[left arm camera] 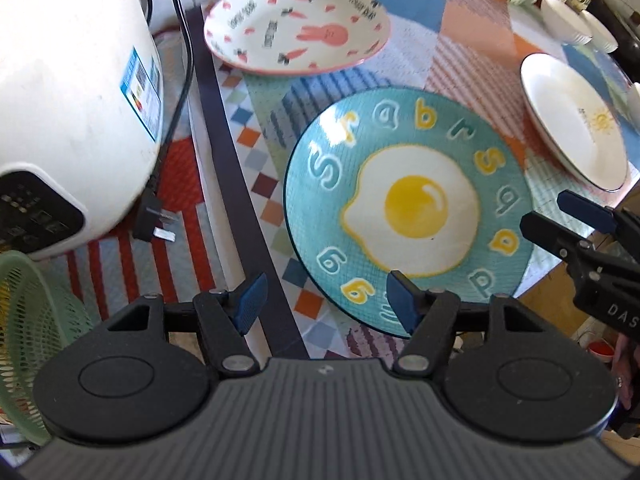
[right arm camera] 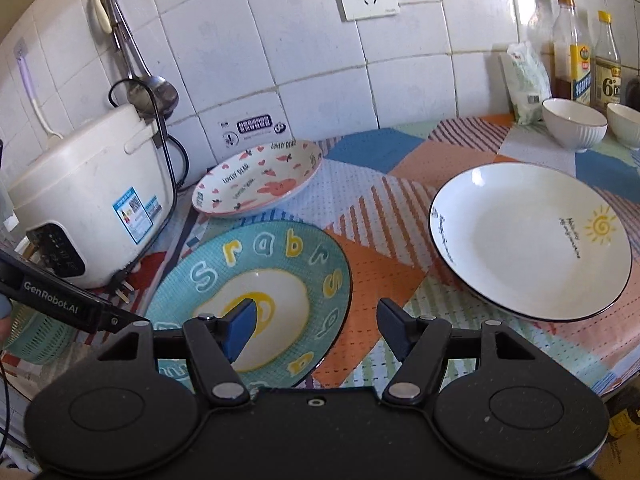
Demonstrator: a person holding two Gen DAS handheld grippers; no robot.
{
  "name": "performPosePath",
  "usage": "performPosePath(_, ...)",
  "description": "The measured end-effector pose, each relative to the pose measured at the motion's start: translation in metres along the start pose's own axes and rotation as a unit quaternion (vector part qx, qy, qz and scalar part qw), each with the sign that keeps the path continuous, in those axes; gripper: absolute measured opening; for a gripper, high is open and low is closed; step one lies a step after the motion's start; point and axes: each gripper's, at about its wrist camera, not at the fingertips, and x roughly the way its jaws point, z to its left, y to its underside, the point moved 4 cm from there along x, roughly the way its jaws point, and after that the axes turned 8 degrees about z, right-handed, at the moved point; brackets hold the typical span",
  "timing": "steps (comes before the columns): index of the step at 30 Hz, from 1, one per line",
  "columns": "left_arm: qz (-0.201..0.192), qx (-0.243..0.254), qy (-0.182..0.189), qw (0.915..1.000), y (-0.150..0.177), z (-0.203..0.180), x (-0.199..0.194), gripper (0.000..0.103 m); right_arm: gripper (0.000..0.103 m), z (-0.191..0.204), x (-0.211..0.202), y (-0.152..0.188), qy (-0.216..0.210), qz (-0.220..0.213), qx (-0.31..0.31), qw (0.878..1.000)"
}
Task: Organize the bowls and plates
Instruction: 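Move the right gripper to the teal fried-egg plate rim and close, then lift the egg plate with the right gripper onto the white plate, open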
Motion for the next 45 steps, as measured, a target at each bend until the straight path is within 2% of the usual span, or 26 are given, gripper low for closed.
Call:
performPosePath(2, 0.006, -0.012, 0.001, 0.9999, -0.001, 0.004, 0.008, 0.06, 0.071, -0.002, 0.008, 0.001, -0.001, 0.014, 0.008, 1.0)
performPosePath(4, -0.002, -0.007, -0.025, 0.9997, -0.001, 0.005, 0.013, 0.045, 0.071, -0.004, 0.014, 0.002, -0.004, 0.02, 0.015, 1.0)
performPosePath(5, -0.001, 0.0, -0.032, 0.9995, -0.001, 0.005, 0.015, 0.045, 0.071, -0.005, 0.016, 0.001, -0.006, 0.024, 0.02, 0.999)
performPosePath(8, 0.005, -0.011, -0.008, 0.9999, -0.002, 0.008, 0.019, 0.043, 0.067, -0.009, 0.025, 0.001, -0.011, 0.042, 0.037, 0.998)
performPosePath(12, 0.009, -0.008, 0.024, 0.9996, -0.005, 0.007, 0.022, 0.022, 0.053, -0.01, 0.034, 0.003, -0.032, 0.067, 0.049, 0.996)
performPosePath(14, 0.01, 0.0, 0.017, 0.9998, -0.006, 0.004, 0.023, 0.023, 0.047, -0.015, 0.037, 0.002, -0.059, 0.079, 0.088, 0.991)
performPosePath(15, 0.01, -0.001, 0.018, 0.9998, -0.006, 0.004, 0.023, 0.023, 0.037, -0.015, 0.039, 0.002, -0.061, 0.088, 0.093, 0.99)
performPosePath(17, 0.011, -0.003, 0.02, 0.9997, -0.007, 0.004, 0.025, 0.023, 0.026, -0.013, 0.043, 0.002, -0.051, 0.105, 0.079, 0.99)
performPosePath(21, 0.015, -0.018, 0.032, 0.9992, -0.012, 0.008, 0.031, 0.025, 0.02, -0.018, 0.044, 0.001, -0.059, 0.113, 0.087, 0.988)
performPosePath(25, 0.017, -0.029, 0.039, 0.9987, -0.015, 0.01, 0.034, 0.027, 0.019, -0.02, 0.045, 0.001, -0.065, 0.111, 0.095, 0.987)
performPosePath(30, 0.019, -0.027, 0.027, 0.9991, -0.017, 0.005, 0.032, 0.028, 0.02, -0.019, 0.045, -0.002, -0.07, 0.117, 0.084, 0.987)
performPosePath(36, 0.015, -0.04, 0.05, 0.9978, -0.02, 0.008, 0.019, 0.027, 0.021, -0.019, 0.036, -0.009, -0.089, 0.104, 0.052, 0.989)
performPosePath(45, -0.011, -0.01, 0.036, 0.9992, -0.03, -0.03, -0.012, 0.028, 0.022, -0.032, 0.008, -0.021, -0.092, 0.086, 0.008, 0.992)
